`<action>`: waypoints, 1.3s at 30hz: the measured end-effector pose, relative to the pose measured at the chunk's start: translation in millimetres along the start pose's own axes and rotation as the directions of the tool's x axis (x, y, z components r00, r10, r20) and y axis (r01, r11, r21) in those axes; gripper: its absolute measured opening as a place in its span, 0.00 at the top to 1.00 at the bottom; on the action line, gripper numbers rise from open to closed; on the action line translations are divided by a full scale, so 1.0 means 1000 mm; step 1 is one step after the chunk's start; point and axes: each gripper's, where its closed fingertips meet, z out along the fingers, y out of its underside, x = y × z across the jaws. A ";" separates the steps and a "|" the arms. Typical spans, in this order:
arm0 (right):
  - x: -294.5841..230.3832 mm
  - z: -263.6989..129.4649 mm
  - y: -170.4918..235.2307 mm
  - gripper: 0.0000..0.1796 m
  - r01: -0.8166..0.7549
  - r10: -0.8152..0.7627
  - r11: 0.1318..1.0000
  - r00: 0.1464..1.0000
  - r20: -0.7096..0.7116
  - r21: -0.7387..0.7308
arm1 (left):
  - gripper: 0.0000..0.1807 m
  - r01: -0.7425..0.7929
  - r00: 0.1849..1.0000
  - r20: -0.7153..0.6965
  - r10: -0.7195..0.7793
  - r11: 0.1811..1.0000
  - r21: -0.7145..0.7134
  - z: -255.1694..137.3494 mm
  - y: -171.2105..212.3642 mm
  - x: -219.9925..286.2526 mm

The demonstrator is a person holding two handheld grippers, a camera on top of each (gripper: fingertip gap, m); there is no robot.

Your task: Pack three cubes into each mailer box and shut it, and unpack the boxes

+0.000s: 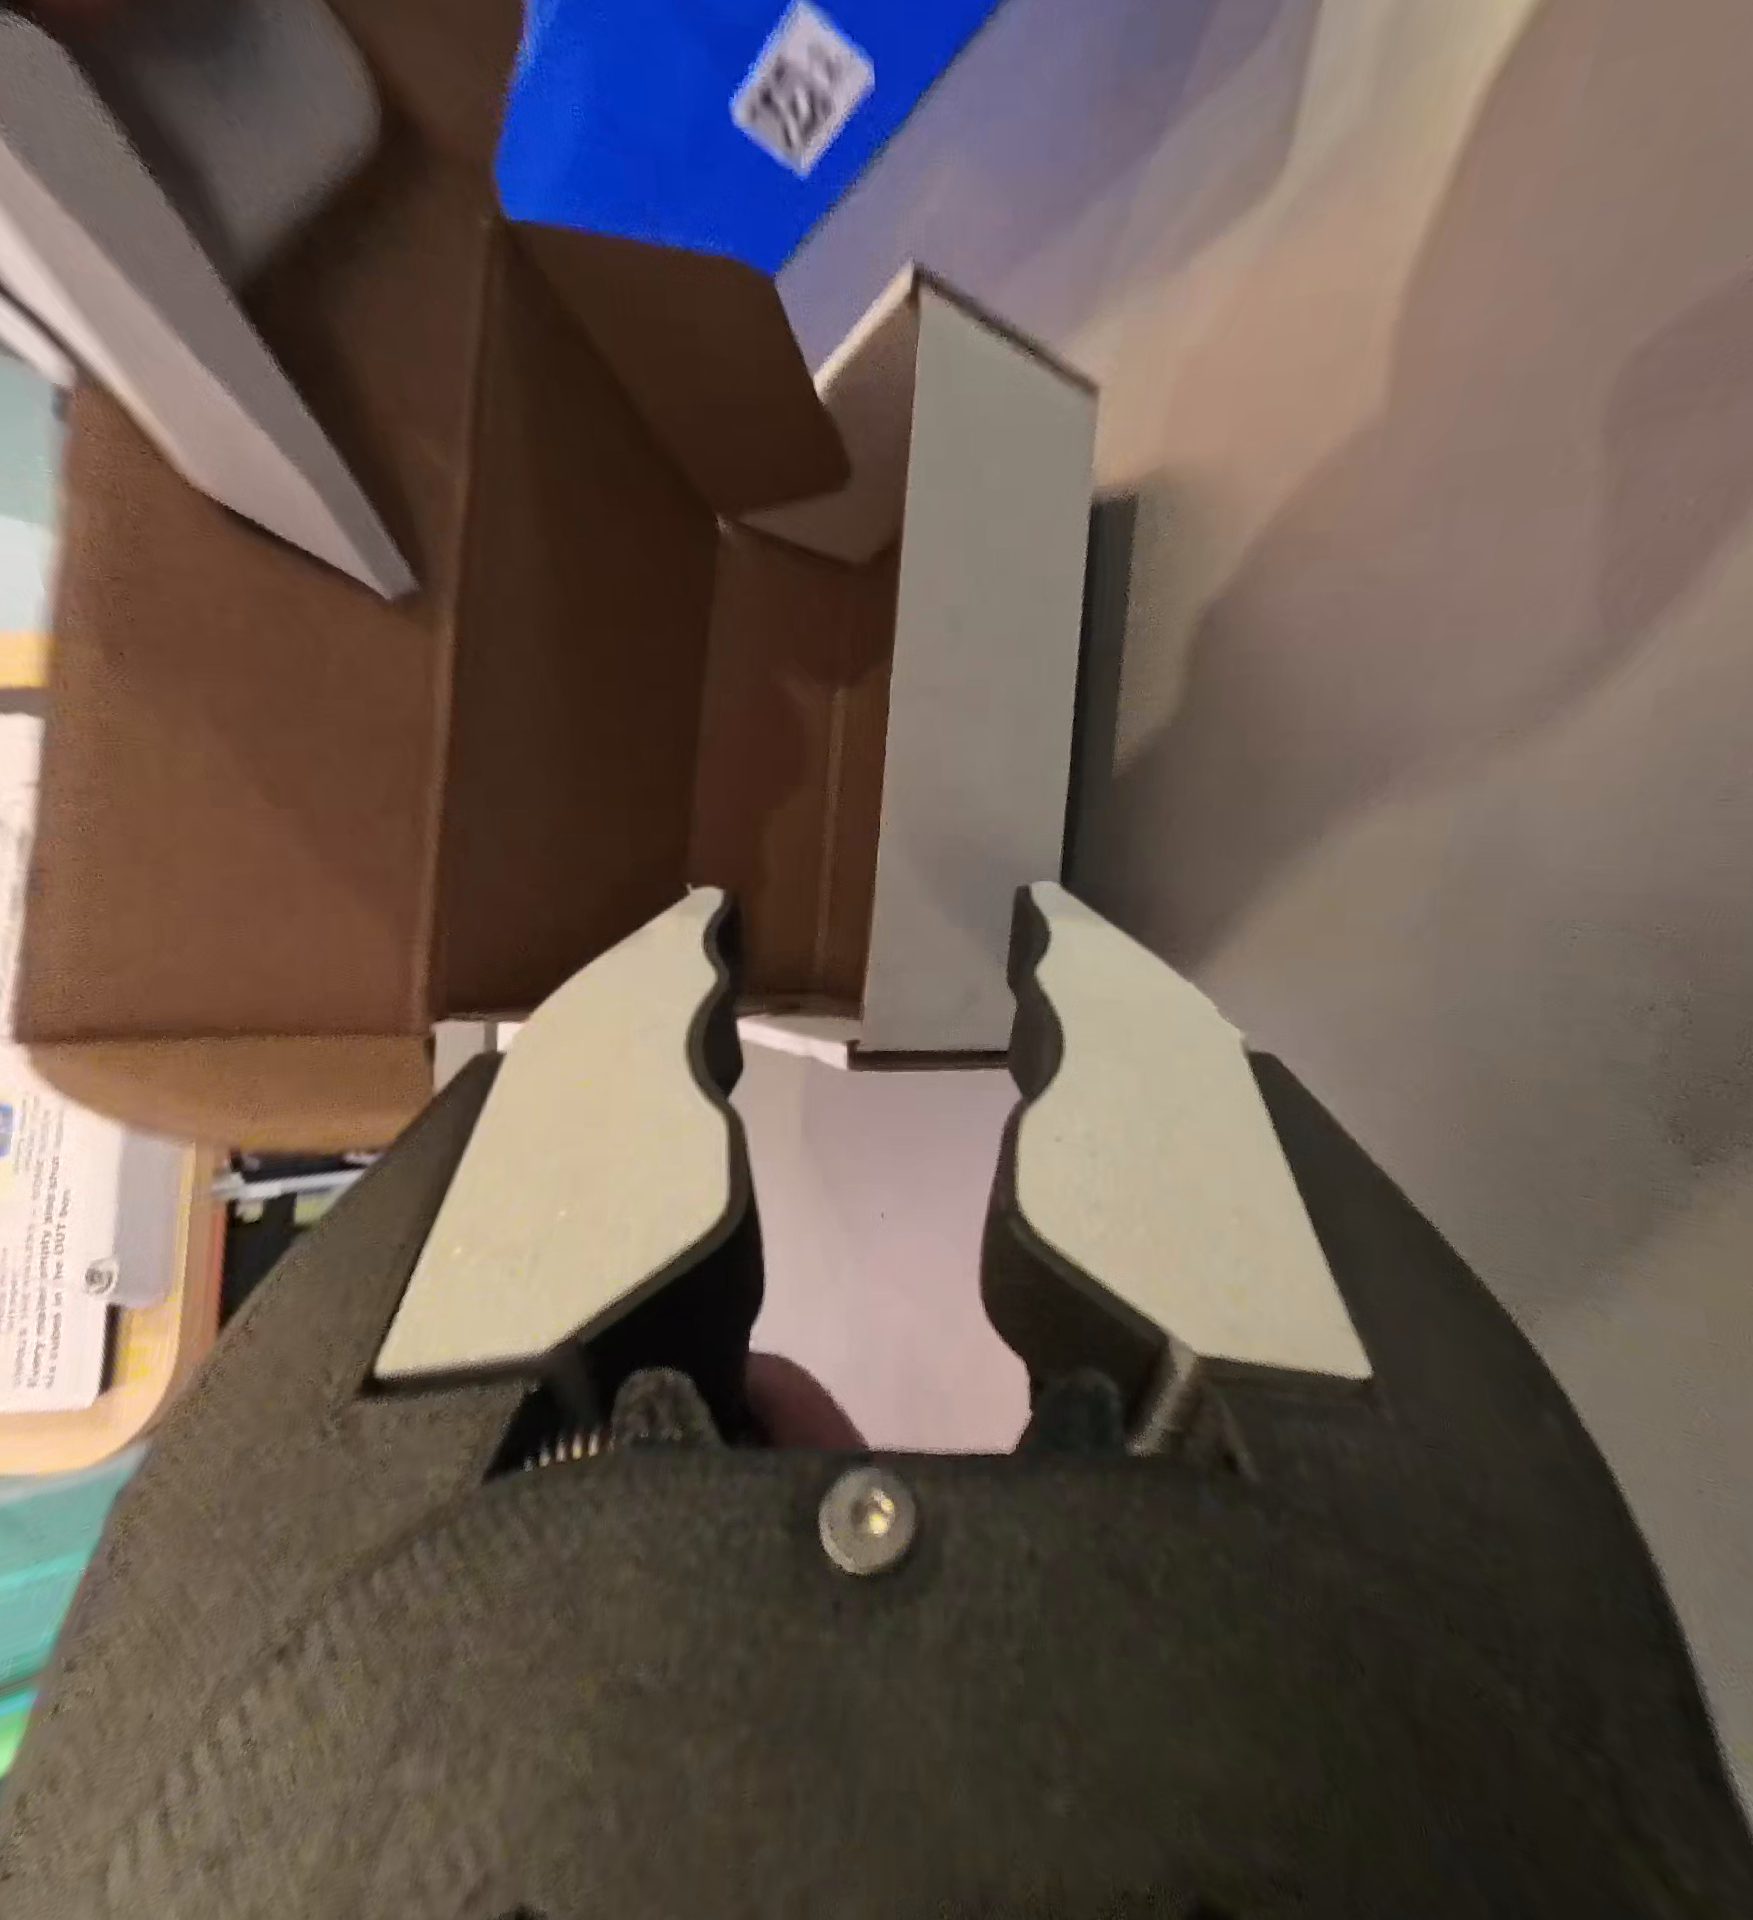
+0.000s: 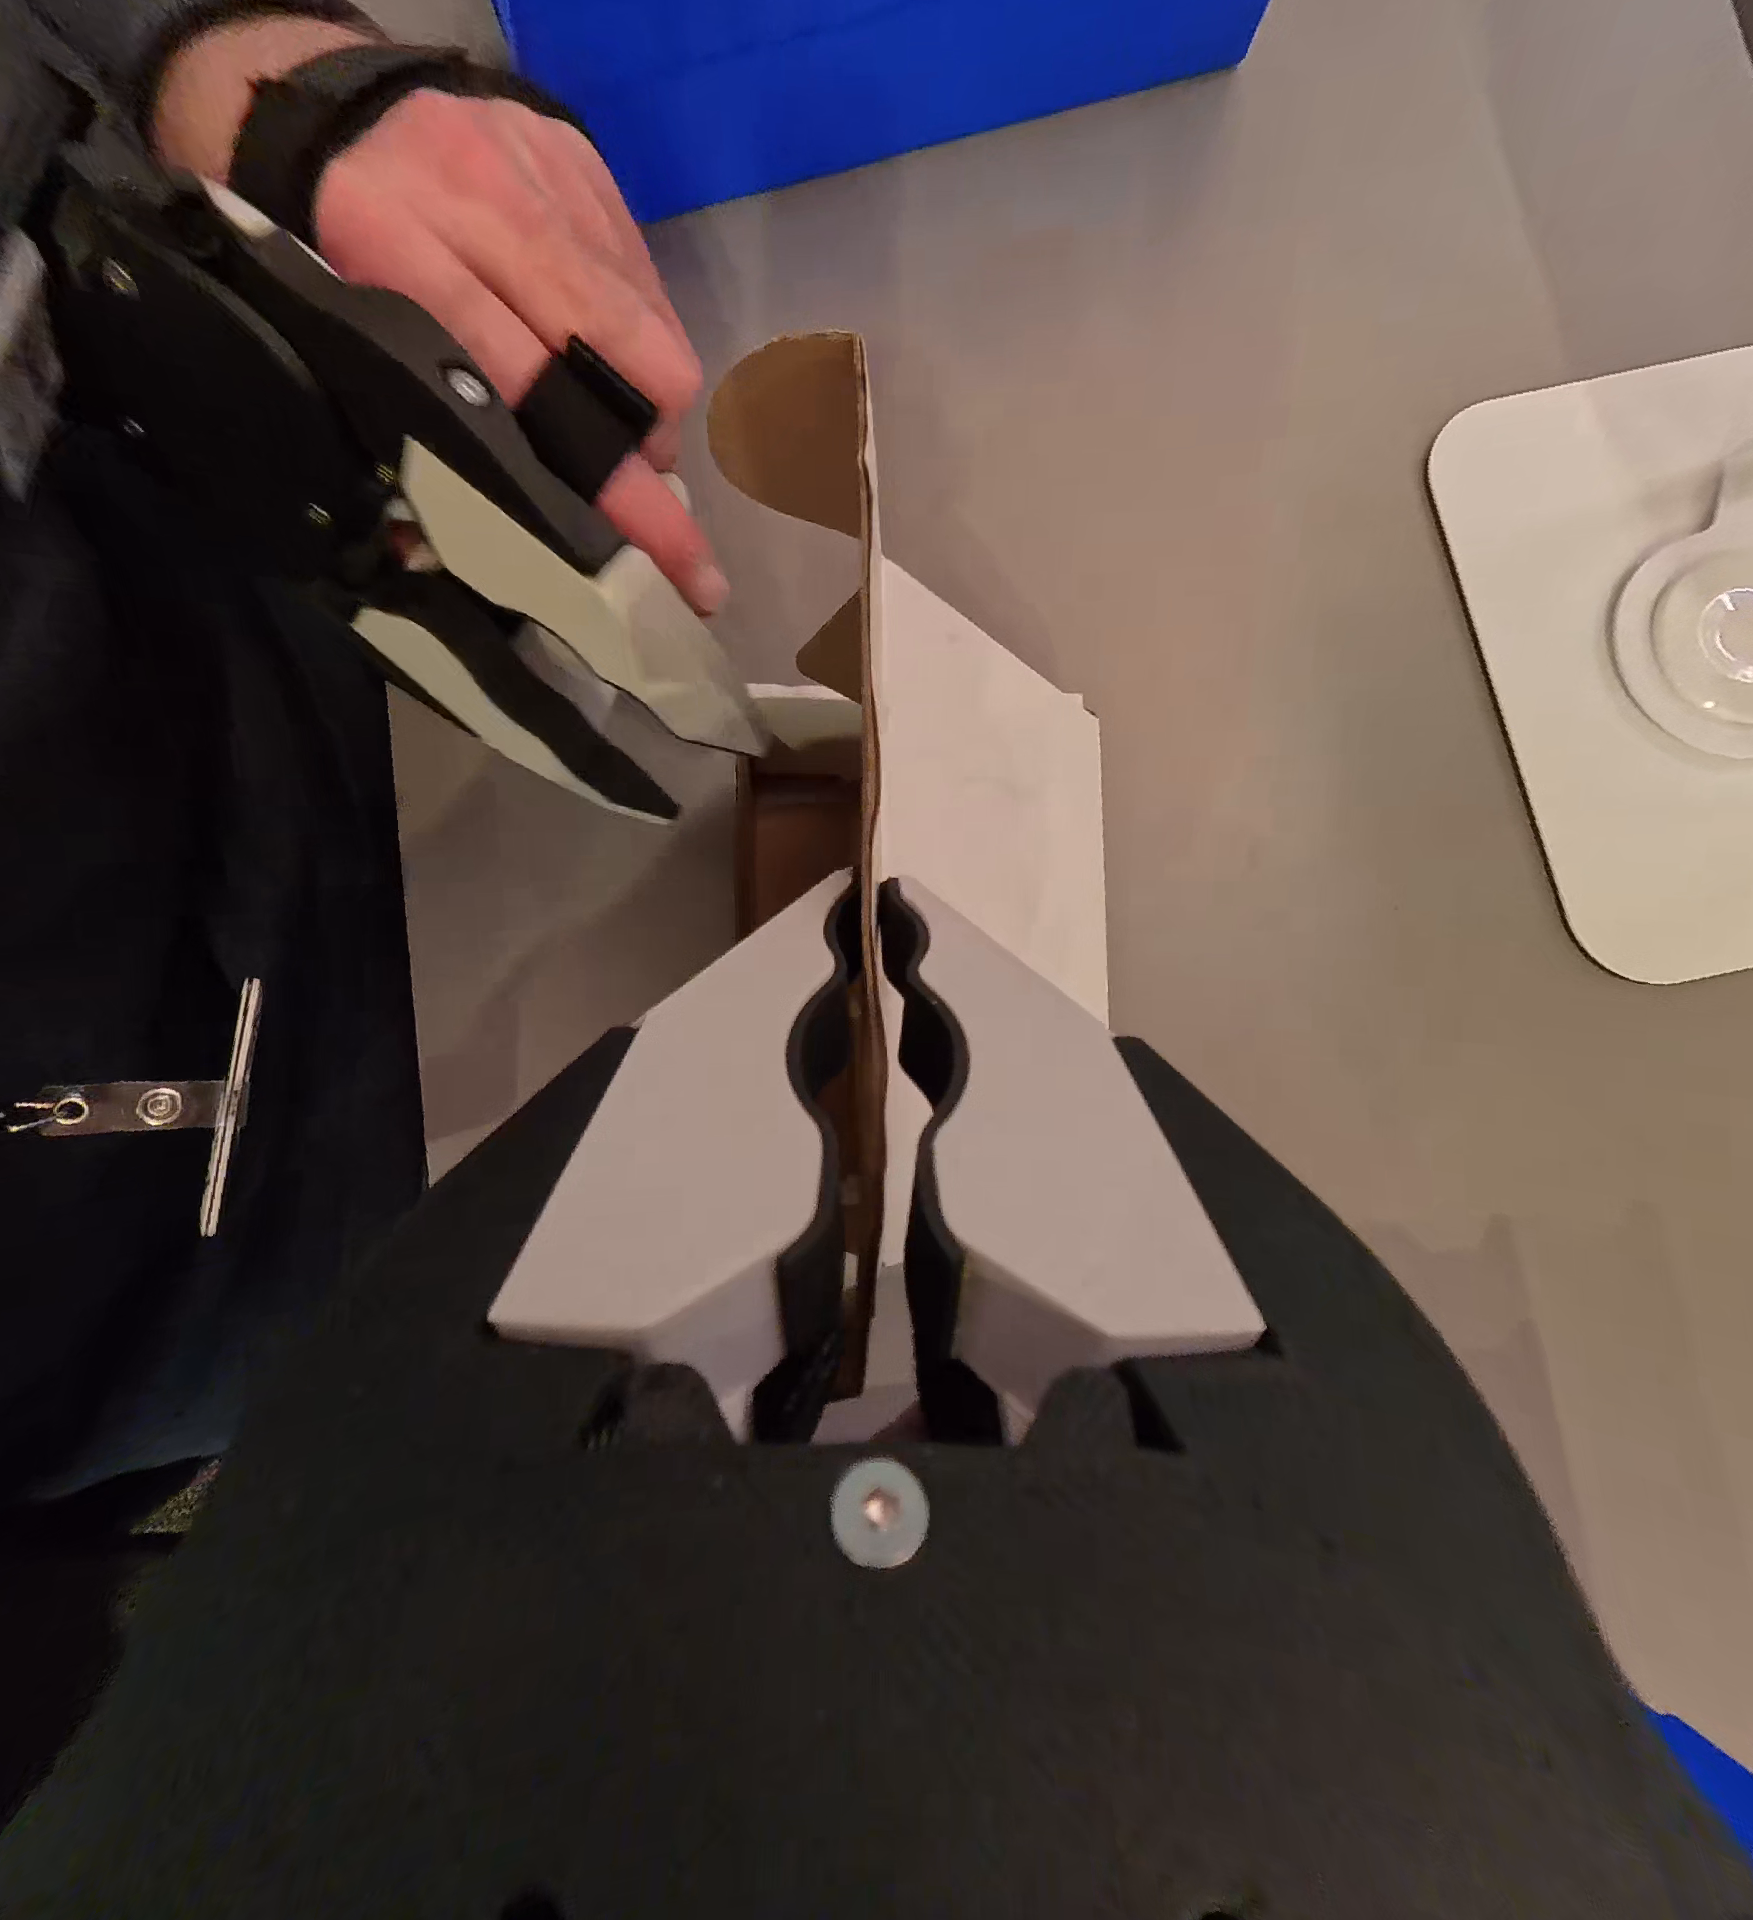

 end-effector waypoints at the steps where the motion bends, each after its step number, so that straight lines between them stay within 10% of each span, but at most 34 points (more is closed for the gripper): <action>1: -0.001 0.000 0.000 1.00 0.002 -0.002 1.000 1.000 0.000 -0.003 | 0.73 -0.015 1.000 -0.023 0.014 0.998 -0.057 0.007 0.008 0.005; 14: 0.089 -0.017 -0.016 1.00 0.154 -0.198 0.977 0.911 -0.362 -0.147 | 0.92 -0.020 0.996 -0.093 0.003 0.983 -0.185 0.019 0.024 0.024; 25: 0.163 0.064 0.032 0.93 0.237 -0.469 0.844 0.761 -0.449 -0.480 | 0.93 0.028 0.993 -0.111 -0.050 0.981 -0.191 0.014 0.015 0.032; 34: 0.124 0.016 -0.017 0.59 0.116 -0.130 0.991 0.875 -0.465 -0.059 | 0.95 0.090 0.983 -0.140 -0.121 0.974 -0.210 0.014 0.013 0.033; 39: 0.088 -0.057 -0.018 0.69 0.019 0.001 0.999 0.851 -0.526 0.033 | 0.99 0.098 0.979 -0.151 -0.135 0.969 -0.229 0.017 0.013 0.037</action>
